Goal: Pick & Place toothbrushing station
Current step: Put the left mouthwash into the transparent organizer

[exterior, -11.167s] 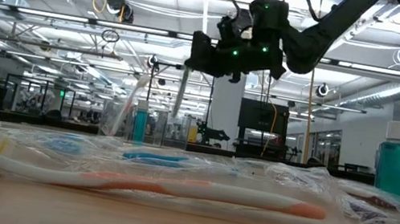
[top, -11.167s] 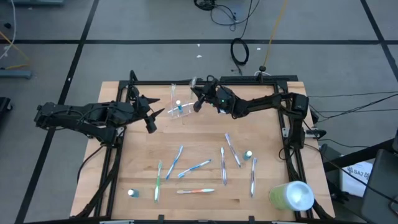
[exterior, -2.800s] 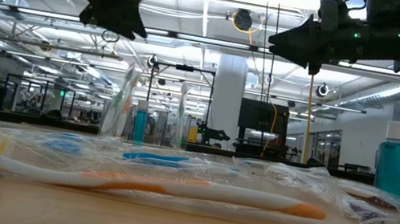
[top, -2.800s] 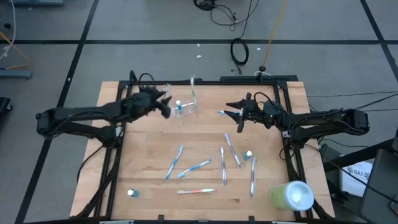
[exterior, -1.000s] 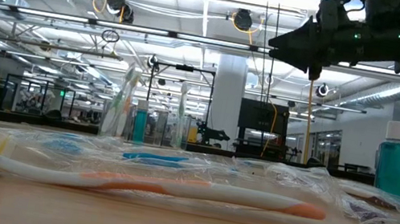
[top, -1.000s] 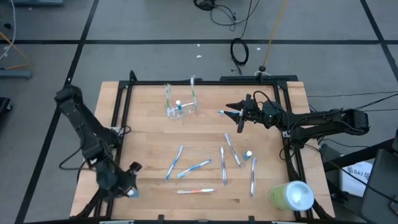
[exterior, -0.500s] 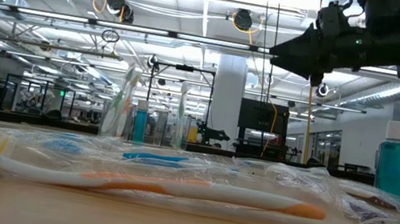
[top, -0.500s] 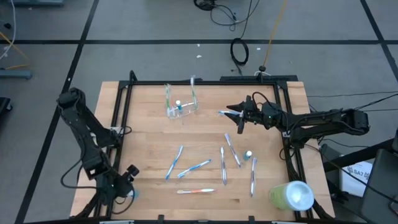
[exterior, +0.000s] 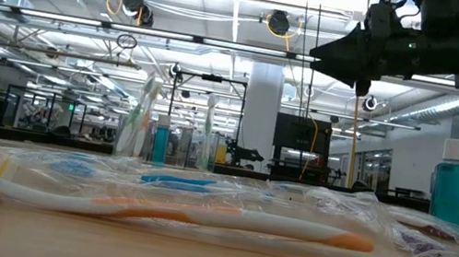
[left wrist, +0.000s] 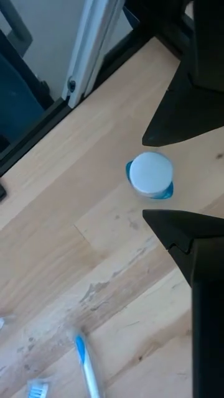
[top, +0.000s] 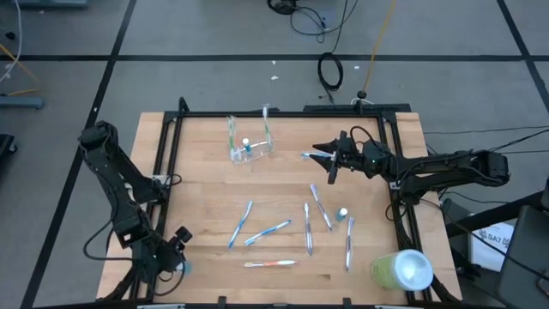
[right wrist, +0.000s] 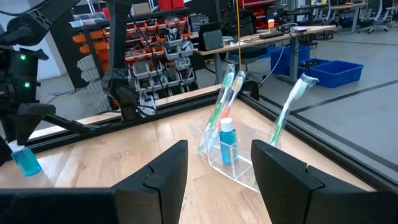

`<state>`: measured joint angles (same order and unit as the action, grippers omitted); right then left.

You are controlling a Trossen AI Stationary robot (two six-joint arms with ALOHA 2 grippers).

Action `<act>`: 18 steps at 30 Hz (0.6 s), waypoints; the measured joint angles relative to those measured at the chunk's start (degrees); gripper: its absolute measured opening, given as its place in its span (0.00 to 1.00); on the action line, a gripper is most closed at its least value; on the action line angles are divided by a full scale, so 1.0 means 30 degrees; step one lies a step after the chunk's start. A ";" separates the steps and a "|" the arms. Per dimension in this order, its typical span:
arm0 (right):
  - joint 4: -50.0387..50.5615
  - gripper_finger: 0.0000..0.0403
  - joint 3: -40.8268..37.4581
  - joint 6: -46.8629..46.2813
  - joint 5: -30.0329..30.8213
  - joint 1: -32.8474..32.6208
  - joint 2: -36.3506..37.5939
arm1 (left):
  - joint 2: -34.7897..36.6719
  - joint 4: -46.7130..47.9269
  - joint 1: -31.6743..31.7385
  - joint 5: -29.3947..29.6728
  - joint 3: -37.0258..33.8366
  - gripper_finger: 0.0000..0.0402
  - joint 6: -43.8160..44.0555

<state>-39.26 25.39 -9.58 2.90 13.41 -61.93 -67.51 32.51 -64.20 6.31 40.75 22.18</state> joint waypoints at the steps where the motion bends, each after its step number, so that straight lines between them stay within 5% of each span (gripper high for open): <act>1: 0.0006 0.42 0.0000 0.0000 0.0000 -0.0007 0.0000 | 0.0000 -0.0117 0.0007 -0.0007 0.0000 0.46 0.0065; 18: 0.0013 0.42 -0.0007 0.0007 -0.0003 -0.0003 -0.0007 | 0.0000 -0.0878 0.0017 0.0140 0.0000 0.46 -0.1851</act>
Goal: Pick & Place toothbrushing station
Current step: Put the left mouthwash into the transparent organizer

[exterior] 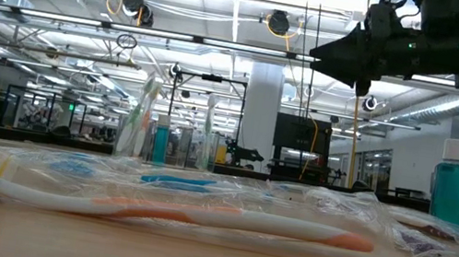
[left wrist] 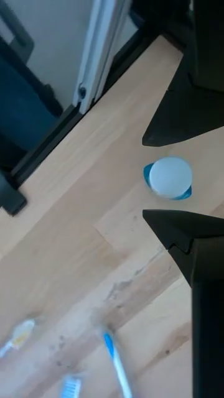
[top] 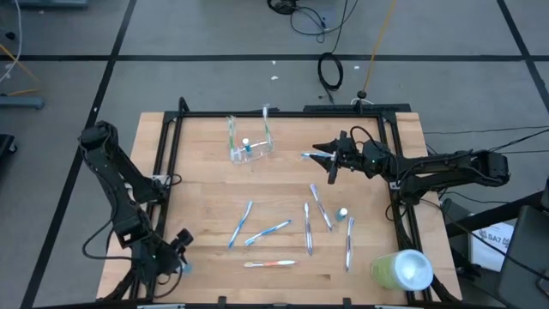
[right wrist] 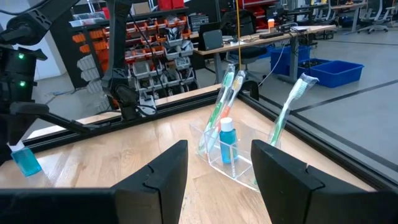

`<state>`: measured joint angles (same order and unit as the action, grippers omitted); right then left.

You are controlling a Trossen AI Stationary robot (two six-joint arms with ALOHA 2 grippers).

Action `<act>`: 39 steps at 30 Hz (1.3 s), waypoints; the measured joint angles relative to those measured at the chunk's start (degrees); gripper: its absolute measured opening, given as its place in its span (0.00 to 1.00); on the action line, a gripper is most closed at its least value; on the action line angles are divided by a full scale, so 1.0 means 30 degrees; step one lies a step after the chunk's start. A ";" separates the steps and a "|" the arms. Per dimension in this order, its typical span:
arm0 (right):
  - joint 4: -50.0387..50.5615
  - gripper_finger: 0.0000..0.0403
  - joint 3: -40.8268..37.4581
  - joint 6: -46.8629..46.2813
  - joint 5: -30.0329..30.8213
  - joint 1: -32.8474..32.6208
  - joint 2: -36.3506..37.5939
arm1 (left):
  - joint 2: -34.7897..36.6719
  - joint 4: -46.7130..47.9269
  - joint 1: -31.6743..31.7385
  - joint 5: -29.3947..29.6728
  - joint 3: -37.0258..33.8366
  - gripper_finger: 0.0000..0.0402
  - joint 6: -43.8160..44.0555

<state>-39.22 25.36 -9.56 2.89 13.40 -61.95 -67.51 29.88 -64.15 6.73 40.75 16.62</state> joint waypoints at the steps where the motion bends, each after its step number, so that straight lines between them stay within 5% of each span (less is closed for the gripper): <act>1: 0.0000 0.42 0.0000 0.0000 -0.0002 0.0000 0.0007 | 0.0000 -0.0014 -0.0003 -0.0077 0.0000 0.46 -0.0372; 39: 0.0007 0.42 0.0000 0.0481 -0.0005 0.0002 0.0007 | -0.0007 -0.1052 0.0930 -0.1618 -0.0889 0.46 -0.2463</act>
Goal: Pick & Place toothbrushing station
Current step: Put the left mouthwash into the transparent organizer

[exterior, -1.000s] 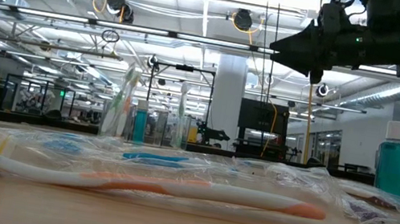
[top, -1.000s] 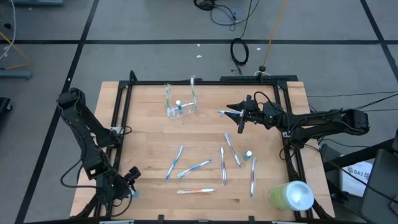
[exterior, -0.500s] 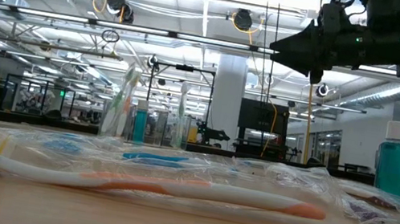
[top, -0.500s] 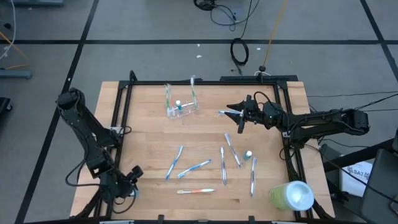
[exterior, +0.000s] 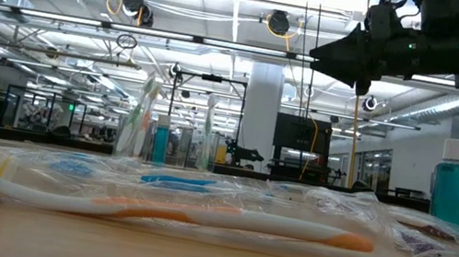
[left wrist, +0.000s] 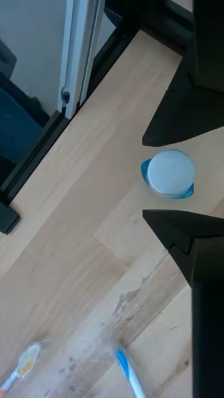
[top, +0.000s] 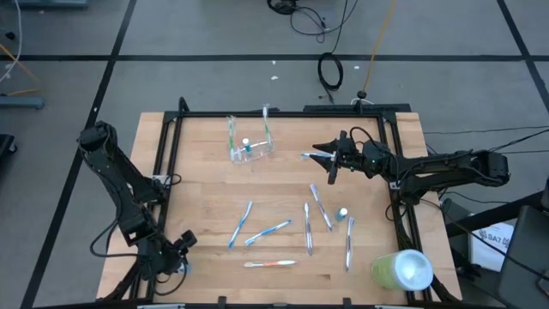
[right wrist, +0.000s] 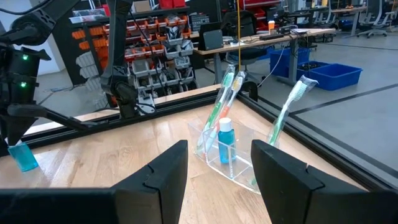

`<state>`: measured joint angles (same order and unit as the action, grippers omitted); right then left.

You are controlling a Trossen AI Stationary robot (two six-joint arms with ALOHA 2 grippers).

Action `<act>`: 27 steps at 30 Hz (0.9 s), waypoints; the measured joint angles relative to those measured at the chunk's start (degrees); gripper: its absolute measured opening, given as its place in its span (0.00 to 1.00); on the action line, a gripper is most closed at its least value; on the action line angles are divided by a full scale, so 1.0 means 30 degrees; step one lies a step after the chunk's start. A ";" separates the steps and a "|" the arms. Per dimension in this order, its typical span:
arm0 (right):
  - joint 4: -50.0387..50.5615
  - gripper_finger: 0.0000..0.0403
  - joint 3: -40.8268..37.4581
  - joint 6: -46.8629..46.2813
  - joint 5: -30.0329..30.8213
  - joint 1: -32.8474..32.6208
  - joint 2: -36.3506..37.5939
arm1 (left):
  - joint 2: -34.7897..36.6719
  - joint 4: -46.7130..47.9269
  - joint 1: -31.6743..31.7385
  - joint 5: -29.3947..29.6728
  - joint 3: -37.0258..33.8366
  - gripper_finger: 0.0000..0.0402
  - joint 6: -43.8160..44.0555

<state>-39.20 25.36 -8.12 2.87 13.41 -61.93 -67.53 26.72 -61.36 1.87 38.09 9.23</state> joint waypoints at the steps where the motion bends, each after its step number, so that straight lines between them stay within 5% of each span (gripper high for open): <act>1: 0.0000 0.42 0.0000 0.0000 0.0000 0.0001 0.0000 | 0.0000 -0.0011 0.0000 -0.0045 0.0000 0.46 -0.0115; 10: 0.0000 0.42 0.0000 0.0000 -0.0007 0.0001 -0.0006 | 0.0000 -0.0015 0.0000 -0.0059 0.0000 0.45 -0.0430; 21: 0.0000 0.42 0.0000 0.0000 -0.0007 -0.0002 -0.0001 | 0.0007 0.0007 0.0000 -0.0104 0.0000 0.26 -0.0022; 27: 0.0000 0.42 0.0000 0.0000 -0.0007 0.0000 -0.0004 | 0.0007 0.0007 0.0000 -0.0111 0.0000 0.29 -0.0057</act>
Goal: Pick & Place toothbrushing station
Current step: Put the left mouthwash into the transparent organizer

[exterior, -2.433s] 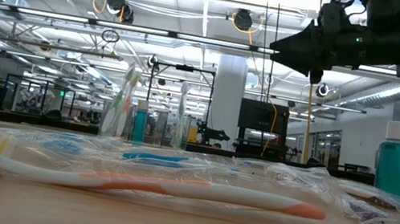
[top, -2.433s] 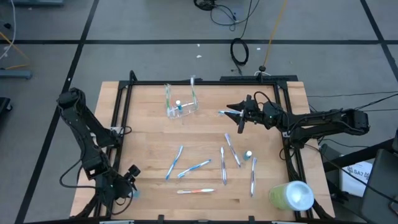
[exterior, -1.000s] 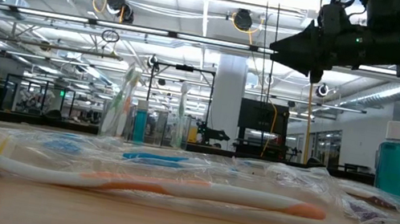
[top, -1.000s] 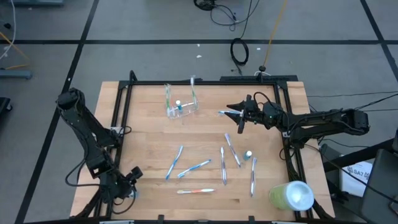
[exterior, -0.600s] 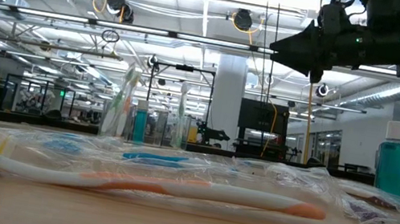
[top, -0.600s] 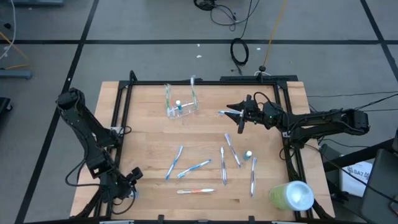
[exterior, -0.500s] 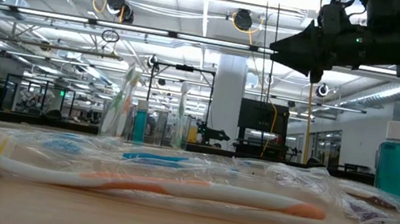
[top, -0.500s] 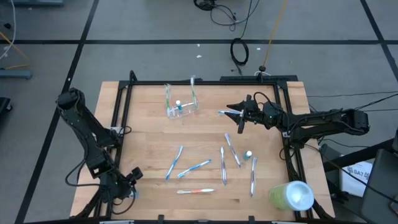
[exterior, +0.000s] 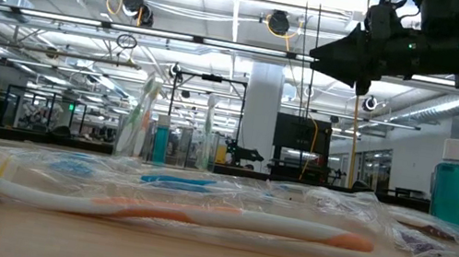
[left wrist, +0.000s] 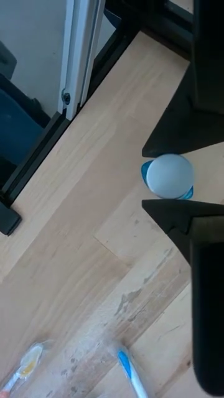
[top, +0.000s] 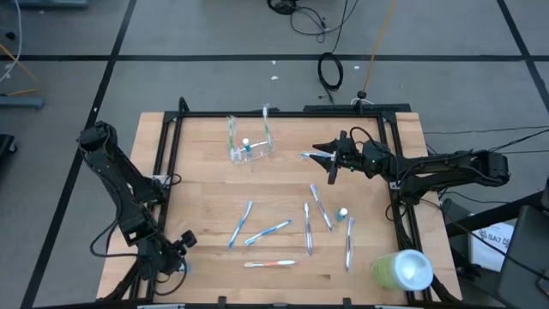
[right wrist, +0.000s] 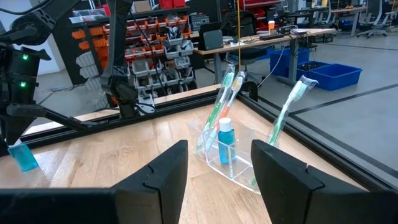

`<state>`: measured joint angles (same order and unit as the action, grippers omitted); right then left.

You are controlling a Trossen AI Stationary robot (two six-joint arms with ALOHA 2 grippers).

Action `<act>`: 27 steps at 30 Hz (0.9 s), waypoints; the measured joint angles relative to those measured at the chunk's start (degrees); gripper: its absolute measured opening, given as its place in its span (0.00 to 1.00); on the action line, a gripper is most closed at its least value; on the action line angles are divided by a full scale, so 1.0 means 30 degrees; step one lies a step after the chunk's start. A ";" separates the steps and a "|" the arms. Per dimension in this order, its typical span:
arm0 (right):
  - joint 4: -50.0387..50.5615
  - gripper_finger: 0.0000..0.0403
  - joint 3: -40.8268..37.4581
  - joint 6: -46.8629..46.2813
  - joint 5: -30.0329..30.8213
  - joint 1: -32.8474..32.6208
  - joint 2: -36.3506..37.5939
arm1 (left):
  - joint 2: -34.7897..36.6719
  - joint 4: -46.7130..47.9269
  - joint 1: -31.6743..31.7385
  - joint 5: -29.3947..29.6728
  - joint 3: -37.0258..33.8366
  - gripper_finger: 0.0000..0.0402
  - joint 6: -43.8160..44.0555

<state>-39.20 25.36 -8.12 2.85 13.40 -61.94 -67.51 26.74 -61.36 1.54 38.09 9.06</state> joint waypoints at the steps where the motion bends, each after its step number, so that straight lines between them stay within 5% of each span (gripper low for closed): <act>1: 0.0003 0.42 0.0000 0.0000 -0.0003 -0.0003 0.0004 | 0.0000 0.0000 0.0000 0.0035 0.0000 0.30 -0.0128; 14: 0.0000 0.42 0.0000 0.0000 -0.0004 -0.0002 0.0001 | 0.0007 0.0080 0.0912 0.1452 0.0150 0.27 -0.2456; 27: -0.0927 0.42 -0.0007 -0.0058 -0.0031 -0.0006 0.0002 | 0.0552 0.0047 0.6319 0.1486 0.0823 0.29 -0.8923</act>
<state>-41.98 25.34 -8.29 2.76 13.39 -61.94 -65.85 26.88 -42.41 6.00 40.56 -17.71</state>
